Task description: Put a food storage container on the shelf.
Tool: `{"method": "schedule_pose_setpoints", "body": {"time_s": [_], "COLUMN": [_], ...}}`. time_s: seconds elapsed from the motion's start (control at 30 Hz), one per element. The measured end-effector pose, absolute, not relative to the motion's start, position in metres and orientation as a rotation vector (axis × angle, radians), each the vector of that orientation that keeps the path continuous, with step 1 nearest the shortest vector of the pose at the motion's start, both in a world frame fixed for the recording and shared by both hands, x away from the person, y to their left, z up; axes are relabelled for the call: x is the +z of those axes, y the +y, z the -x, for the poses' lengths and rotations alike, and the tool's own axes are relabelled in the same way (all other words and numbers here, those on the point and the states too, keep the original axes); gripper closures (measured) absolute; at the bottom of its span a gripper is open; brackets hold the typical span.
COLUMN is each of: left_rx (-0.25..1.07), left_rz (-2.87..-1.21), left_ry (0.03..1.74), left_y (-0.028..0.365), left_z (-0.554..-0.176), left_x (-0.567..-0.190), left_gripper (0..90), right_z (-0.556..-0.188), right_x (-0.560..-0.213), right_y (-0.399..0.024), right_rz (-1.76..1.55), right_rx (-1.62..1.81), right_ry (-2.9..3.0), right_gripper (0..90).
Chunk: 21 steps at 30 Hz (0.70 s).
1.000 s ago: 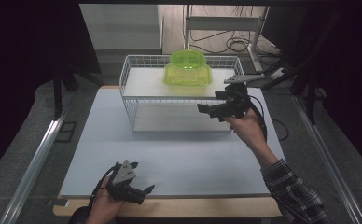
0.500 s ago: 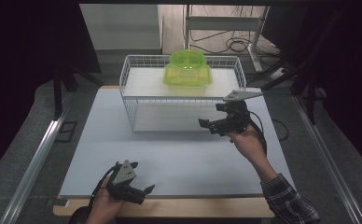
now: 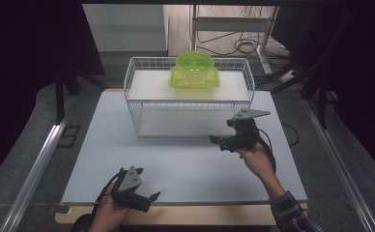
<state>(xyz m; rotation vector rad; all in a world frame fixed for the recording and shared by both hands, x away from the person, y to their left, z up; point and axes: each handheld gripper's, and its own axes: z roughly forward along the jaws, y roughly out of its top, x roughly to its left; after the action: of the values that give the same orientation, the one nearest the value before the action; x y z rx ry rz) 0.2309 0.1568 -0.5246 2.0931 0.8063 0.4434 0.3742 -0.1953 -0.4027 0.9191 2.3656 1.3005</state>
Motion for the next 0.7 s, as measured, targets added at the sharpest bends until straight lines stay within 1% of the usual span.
{"method": "schedule_pose_setpoints", "body": {"time_s": [0.13, 0.3, 0.7], "left_rx": [0.446, 0.447, 0.444], "left_rz": [-2.096, -2.097, -2.101], "left_ry": [0.810, 0.812, 0.814], "left_y": [0.156, 0.156, 0.156], "left_z": [-0.231, -0.231, -0.231], "left_x": [-0.525, -0.525, -0.525], "left_gripper": [1.8, 1.8, 1.7], "right_z": [-0.369, -0.360, -0.341], "right_x": [-0.413, -0.429, -0.456], "right_y": [-0.202, -0.208, -0.224], "right_rz": [-0.909, -0.929, -0.944], "right_rx": [1.323, 1.304, 1.282], "right_ry": [2.347, 2.309, 2.343], "right_gripper": [6.9, 2.6, 2.2]}}
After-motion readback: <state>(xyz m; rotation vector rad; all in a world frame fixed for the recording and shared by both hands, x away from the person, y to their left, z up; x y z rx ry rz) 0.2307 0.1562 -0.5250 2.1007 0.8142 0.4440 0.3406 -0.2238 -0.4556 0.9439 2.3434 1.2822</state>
